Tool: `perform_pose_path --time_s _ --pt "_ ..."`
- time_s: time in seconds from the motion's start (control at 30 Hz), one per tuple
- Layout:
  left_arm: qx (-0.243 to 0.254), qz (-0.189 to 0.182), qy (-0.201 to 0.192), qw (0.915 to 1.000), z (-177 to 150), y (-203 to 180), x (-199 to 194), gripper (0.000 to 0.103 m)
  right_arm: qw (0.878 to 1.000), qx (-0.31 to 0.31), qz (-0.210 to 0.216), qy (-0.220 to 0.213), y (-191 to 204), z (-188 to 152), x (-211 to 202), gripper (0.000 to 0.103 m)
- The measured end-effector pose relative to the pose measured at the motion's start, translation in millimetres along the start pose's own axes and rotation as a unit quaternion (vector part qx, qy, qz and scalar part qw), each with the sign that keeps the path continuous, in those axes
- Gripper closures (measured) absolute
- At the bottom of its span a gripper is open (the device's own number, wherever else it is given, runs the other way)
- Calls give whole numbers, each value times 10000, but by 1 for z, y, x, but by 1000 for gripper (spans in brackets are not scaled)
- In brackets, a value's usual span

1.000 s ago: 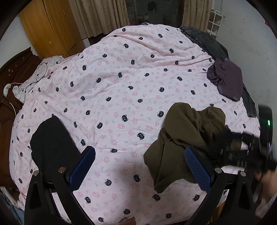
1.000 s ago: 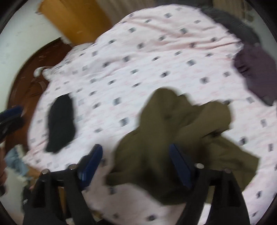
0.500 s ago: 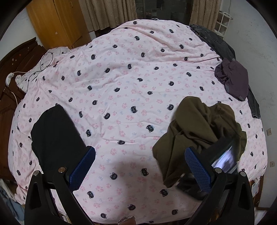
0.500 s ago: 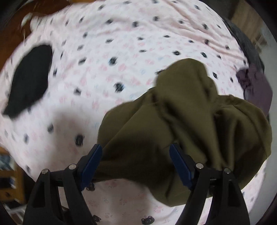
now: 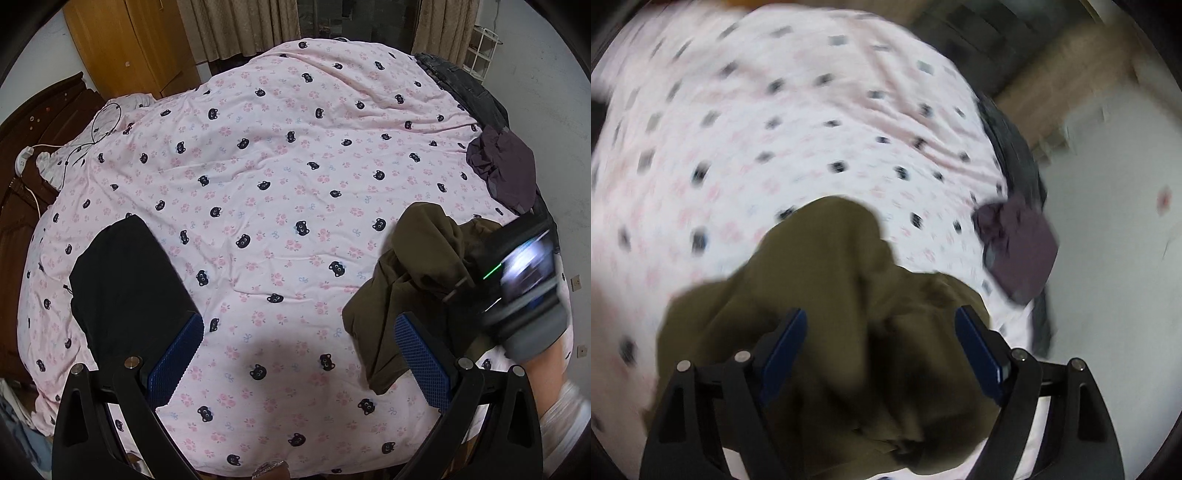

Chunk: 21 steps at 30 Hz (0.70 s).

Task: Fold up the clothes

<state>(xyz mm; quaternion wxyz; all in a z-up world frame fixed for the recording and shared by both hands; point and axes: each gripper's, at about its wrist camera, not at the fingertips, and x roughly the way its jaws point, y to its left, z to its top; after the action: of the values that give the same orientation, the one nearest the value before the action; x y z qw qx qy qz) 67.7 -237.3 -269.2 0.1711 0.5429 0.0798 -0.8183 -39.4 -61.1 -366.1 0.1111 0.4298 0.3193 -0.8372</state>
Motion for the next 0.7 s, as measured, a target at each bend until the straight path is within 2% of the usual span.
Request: perform_pose_path --time_s 0.03,0.1,0.2,0.27,0.37,0.4,0.43,0.47,0.5,0.53,0.57,0.63,0.7 --pt "14 -12 -2 10000 0 -1 0 1 9980 441 435 104 -29 0 3 19" --pt "18 -42 -7 10000 1 -5 0 1 9846 1184 1230 387 -78 -4 15 19" --pt "21 -95 -35 9999 4 -9 -3 1 9518 1905 2214 938 -128 -19 41 19" --pt "43 -115 -56 9999 6 -14 -4 1 9335 2078 2669 1186 -137 -33 50 19" --pt "93 -128 -72 9998 8 -22 -5 1 9200 2068 2981 1481 -131 -51 66 21" --pt "107 -124 -69 9998 9 -24 -5 1 9156 2068 3068 1574 -128 -58 72 33" --pt "123 -116 -67 9998 9 -26 -6 1 9047 2152 3302 1620 -126 -63 79 45" --pt "140 -104 -66 9998 9 -28 -6 1 8982 2183 3424 1684 -124 -67 84 68" --pt "153 -91 -64 9998 9 -30 -6 1 8919 2217 3542 1730 -123 -69 89 76" --pt "166 -79 -61 9998 9 -32 -6 1 8876 2244 3643 1708 -122 -68 91 79" --pt "177 -64 -54 9998 9 -33 -6 1 8847 2229 3740 1666 -121 -66 92 88" --pt "190 -44 -38 9998 9 -38 -6 1 8798 2222 3881 1610 -120 -62 91 89" --pt "195 -40 -37 9998 10 -42 -7 1 8692 2407 4049 1506 -128 -56 90 91"
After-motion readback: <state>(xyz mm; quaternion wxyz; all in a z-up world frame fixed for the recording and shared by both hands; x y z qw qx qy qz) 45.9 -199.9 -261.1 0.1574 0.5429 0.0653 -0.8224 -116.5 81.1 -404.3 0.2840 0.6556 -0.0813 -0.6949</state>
